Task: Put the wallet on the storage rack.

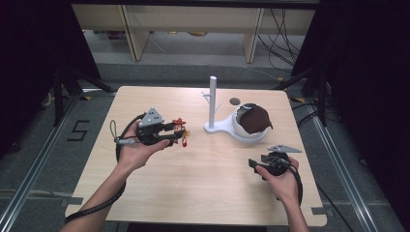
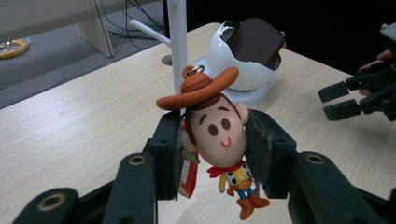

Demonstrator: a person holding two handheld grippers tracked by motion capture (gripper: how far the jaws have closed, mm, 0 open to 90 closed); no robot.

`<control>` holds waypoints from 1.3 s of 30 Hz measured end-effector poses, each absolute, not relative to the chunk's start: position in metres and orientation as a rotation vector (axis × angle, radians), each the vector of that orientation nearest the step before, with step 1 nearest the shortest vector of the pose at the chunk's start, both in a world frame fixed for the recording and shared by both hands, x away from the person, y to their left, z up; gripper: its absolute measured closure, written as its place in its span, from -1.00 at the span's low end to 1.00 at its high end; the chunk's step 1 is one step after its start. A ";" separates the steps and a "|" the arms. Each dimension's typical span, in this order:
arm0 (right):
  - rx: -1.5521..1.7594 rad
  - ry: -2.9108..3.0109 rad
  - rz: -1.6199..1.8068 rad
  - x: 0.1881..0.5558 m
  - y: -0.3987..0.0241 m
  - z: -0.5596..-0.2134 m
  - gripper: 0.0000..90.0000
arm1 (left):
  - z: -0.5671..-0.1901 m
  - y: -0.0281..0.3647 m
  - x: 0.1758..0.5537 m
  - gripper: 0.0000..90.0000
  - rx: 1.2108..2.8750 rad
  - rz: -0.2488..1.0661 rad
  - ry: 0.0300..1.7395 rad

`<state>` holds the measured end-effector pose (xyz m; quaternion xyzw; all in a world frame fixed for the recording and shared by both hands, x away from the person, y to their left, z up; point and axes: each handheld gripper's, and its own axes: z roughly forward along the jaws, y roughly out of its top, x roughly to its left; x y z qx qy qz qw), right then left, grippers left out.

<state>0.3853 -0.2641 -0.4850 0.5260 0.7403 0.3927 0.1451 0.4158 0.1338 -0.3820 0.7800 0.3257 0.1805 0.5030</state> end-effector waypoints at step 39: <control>1.507 2.089 1.172 0.375 -0.260 -0.492 -0.11 | -0.356 0.094 0.463 0.27 1.810 0.505 0.768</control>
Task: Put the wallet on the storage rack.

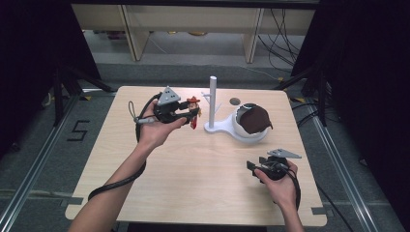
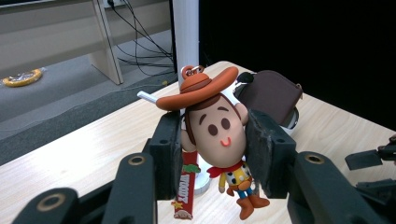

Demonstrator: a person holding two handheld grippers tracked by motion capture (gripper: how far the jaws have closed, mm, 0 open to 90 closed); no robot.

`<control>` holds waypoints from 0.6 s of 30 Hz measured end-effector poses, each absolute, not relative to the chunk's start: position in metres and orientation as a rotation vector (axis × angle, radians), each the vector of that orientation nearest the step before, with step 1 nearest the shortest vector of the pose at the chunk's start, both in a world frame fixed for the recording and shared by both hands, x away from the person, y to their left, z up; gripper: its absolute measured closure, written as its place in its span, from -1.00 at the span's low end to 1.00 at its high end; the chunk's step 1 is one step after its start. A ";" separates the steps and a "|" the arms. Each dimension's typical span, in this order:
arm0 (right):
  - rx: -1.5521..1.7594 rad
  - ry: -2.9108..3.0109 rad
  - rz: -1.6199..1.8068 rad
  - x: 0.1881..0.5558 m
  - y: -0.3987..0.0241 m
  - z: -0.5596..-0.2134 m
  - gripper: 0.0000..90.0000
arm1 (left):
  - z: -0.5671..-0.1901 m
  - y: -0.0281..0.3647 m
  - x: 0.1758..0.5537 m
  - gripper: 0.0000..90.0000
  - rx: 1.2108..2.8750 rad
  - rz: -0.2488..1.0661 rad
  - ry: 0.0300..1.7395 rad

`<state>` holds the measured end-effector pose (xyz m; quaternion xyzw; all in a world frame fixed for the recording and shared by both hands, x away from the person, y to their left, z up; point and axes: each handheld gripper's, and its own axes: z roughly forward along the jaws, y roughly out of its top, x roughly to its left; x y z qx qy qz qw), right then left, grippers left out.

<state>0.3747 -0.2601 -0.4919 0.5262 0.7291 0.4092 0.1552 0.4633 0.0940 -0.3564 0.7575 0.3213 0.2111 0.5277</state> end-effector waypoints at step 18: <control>1.564 2.077 1.180 0.374 -0.258 -0.493 -0.14 | -0.344 0.084 0.477 0.27 1.798 0.517 0.764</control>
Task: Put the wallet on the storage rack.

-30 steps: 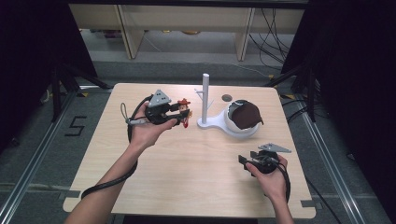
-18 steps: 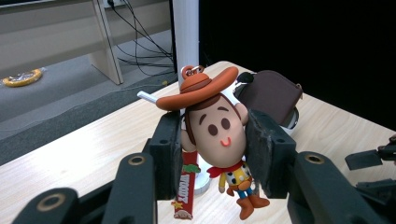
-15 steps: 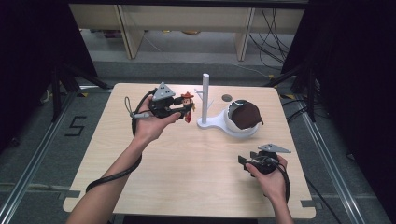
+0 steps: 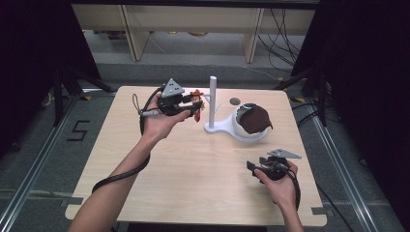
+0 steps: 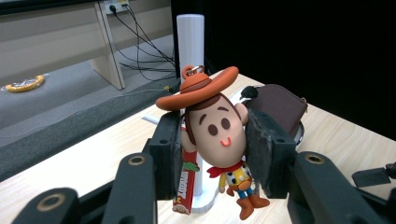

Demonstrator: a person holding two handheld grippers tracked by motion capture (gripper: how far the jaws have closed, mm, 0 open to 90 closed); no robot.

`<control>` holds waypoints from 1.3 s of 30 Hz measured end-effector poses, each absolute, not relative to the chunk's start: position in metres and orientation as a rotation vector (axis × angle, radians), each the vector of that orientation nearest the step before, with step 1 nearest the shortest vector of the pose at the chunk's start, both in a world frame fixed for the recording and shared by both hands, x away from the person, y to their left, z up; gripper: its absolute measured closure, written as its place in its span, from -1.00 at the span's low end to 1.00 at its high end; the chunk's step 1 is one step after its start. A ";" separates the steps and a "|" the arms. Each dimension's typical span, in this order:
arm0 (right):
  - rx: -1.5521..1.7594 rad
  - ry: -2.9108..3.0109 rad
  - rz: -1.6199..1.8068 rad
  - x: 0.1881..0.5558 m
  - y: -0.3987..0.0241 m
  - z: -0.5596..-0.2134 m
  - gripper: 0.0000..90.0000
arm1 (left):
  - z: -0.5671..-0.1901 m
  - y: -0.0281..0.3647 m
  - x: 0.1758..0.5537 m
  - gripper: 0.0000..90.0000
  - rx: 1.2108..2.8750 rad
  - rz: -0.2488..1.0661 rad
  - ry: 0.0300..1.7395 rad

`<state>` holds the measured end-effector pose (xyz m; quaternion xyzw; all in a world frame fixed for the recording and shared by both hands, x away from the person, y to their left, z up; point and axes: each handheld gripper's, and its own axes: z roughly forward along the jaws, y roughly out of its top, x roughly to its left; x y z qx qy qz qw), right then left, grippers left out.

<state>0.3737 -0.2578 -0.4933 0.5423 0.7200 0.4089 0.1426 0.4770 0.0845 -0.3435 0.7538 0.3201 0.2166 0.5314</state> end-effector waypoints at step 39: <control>1.573 2.072 1.176 0.373 -0.261 -0.498 -0.15 | -0.338 0.066 0.488 0.27 1.828 0.550 0.738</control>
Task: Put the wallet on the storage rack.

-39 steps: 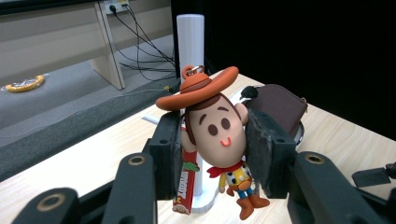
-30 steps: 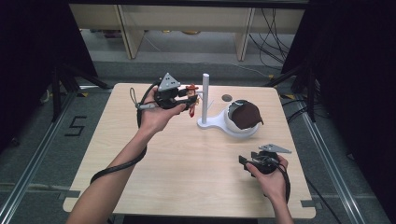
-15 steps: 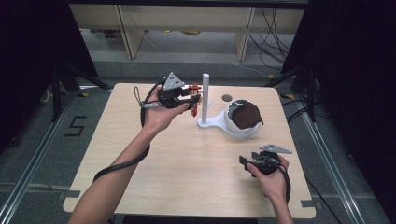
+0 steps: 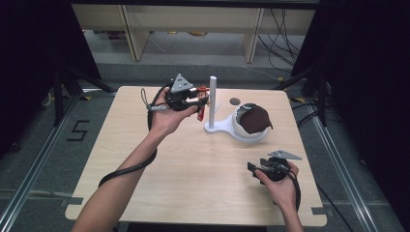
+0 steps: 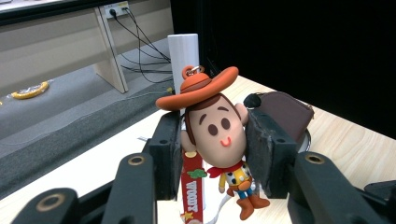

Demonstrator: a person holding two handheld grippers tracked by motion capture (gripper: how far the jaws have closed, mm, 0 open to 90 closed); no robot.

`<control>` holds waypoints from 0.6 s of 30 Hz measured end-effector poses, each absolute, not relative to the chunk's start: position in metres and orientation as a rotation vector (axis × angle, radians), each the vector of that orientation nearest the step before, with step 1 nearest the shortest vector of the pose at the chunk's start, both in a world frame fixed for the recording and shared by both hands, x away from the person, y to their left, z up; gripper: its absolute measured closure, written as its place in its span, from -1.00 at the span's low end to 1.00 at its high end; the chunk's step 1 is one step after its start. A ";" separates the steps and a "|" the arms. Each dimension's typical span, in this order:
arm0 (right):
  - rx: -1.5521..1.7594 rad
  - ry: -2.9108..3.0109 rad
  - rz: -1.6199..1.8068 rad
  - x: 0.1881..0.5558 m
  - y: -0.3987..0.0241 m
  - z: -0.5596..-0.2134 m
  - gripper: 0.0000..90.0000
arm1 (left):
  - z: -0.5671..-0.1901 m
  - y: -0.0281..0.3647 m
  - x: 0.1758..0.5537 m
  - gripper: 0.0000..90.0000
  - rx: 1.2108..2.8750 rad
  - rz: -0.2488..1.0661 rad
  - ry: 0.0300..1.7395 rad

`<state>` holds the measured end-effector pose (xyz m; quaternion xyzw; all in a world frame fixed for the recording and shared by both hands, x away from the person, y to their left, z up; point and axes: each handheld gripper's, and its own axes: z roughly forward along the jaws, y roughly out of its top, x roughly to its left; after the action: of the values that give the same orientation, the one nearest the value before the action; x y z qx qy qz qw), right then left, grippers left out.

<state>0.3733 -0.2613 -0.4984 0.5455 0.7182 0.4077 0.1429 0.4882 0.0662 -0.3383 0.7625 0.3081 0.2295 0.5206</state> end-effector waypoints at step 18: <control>1.577 2.075 1.168 0.373 -0.261 -0.499 -0.15 | -0.355 0.055 0.480 0.27 1.879 0.556 0.700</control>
<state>0.3728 -0.2614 -0.4995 0.5466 0.7191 0.4049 0.1421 0.4801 0.0547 -0.3549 0.7789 0.2900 0.2304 0.5060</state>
